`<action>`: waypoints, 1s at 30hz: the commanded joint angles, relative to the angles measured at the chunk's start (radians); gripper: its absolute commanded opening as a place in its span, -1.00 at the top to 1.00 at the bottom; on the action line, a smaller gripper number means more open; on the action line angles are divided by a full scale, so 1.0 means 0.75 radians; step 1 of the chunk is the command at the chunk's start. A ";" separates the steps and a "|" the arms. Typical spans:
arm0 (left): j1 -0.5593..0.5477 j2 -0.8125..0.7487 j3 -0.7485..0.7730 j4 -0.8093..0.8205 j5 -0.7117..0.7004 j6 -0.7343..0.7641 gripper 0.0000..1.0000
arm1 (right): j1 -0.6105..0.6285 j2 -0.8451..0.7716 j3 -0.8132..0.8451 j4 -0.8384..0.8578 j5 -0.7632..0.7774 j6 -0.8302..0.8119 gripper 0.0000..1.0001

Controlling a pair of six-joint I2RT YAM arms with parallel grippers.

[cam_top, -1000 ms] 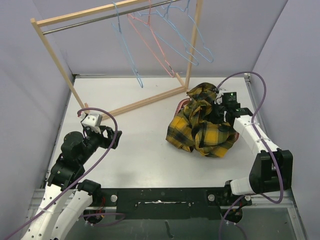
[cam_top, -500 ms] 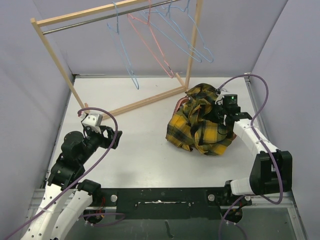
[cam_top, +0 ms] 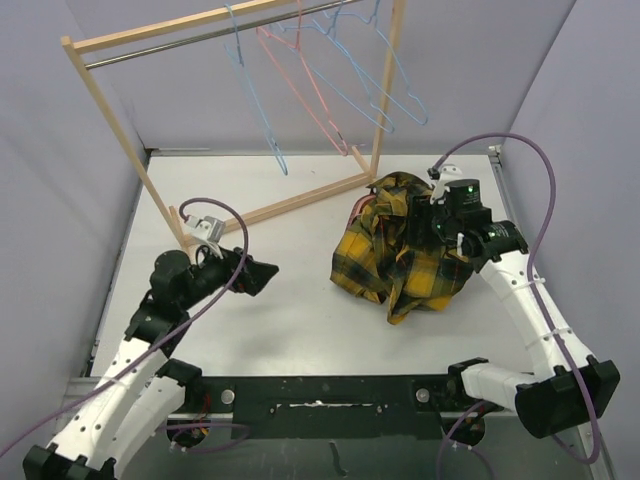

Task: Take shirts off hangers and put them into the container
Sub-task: Adjust the shirt in the bin.

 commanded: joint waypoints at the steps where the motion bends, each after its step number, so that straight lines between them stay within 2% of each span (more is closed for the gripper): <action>1: -0.065 0.108 -0.288 0.720 0.086 -0.390 -0.82 | 0.003 -0.077 0.087 -0.111 0.010 -0.027 -0.21; 5: -0.301 0.336 -0.394 0.958 -0.229 -0.204 -0.79 | 0.004 -0.130 0.137 -0.153 -0.030 -0.043 -0.22; 9: -0.536 0.618 -0.303 1.114 -0.403 0.034 -0.79 | 0.005 -0.172 0.171 -0.187 -0.046 -0.062 -0.22; 11: -0.591 0.729 -0.252 1.171 -0.425 0.127 -0.82 | 0.004 -0.195 0.183 -0.206 -0.039 -0.068 -0.23; 20: -0.570 1.035 -0.209 1.568 -0.312 0.345 -0.95 | 0.004 -0.278 0.228 -0.275 -0.051 -0.117 -0.29; 26: -0.428 1.365 -0.161 1.968 -0.027 0.171 -0.92 | 0.003 -0.330 0.248 -0.334 -0.055 -0.144 -0.30; 30: -0.421 1.512 -0.083 2.087 0.099 0.080 -0.88 | 0.002 -0.376 0.248 -0.364 -0.025 -0.164 -0.32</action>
